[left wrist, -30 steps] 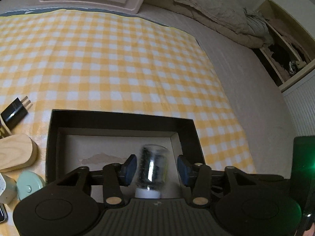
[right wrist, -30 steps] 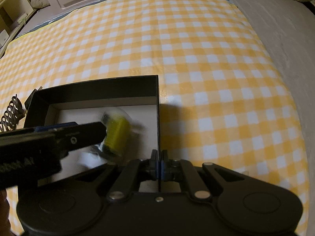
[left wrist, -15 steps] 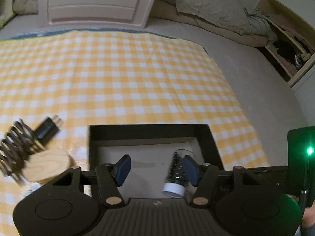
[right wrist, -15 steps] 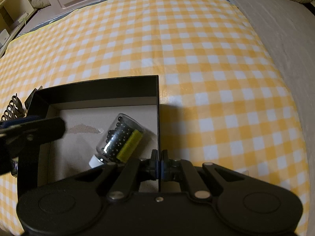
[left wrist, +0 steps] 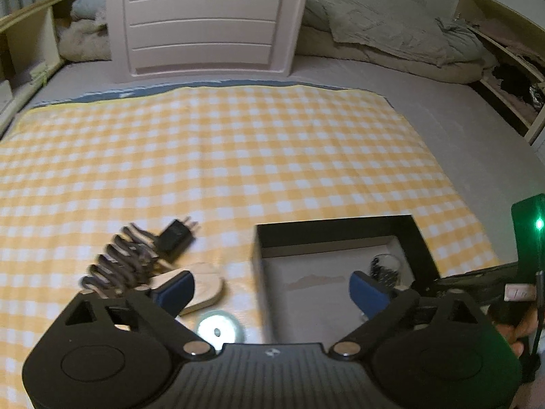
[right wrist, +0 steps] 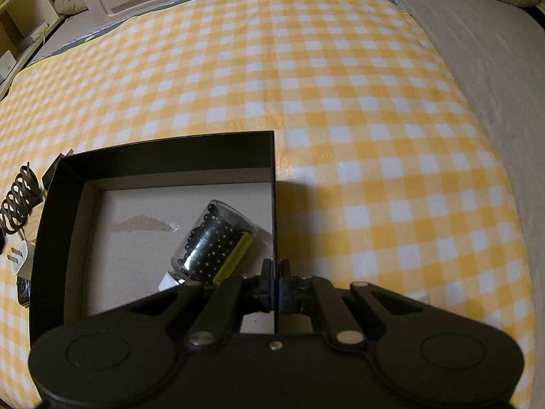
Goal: Organize rigid objects
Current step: 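Withdraw the left gripper and move it toward the smartwatch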
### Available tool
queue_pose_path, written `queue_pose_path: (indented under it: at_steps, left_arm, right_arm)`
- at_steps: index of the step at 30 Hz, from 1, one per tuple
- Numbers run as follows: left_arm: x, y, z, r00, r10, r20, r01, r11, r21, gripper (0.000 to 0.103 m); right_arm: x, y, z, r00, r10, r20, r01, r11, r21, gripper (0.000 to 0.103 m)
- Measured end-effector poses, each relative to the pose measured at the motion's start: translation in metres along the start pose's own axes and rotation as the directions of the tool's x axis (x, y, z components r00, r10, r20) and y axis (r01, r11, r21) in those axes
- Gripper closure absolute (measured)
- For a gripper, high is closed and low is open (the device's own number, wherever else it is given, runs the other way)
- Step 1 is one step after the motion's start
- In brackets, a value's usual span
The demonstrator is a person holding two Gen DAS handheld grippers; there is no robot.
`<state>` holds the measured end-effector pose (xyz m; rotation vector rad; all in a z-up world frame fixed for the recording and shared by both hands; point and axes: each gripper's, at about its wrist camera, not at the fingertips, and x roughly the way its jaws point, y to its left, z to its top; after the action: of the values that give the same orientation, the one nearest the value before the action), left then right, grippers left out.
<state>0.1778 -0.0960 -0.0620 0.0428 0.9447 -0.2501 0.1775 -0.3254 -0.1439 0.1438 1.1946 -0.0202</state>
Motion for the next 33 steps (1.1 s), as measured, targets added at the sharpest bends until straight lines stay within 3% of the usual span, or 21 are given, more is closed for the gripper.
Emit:
queue_pose_path:
  at_steps: [17,24,33]
  left_arm:
    - [-0.034,0.068,-0.034,0.991,0.133,0.001,-0.133,0.99,-0.037,0.0]
    - [-0.031,0.088,-0.045,0.984,0.173,-0.048,-0.175,0.983,-0.048,0.0]
    - [-0.007,0.102,-0.064,0.975,0.162,-0.153,-0.183,0.973,-0.137,0.001]
  right_arm:
    - [0.001,0.0,0.0,1.0,0.004,0.001,-0.004,1.0,0.002,0.1]
    - [0.001,-0.001,0.0,1.0,0.005,0.002,-0.005,1.0,0.0,0.1]
    - [0.002,-0.001,0.0,1.0,0.005,0.003,-0.005,1.0,0.001,0.1]
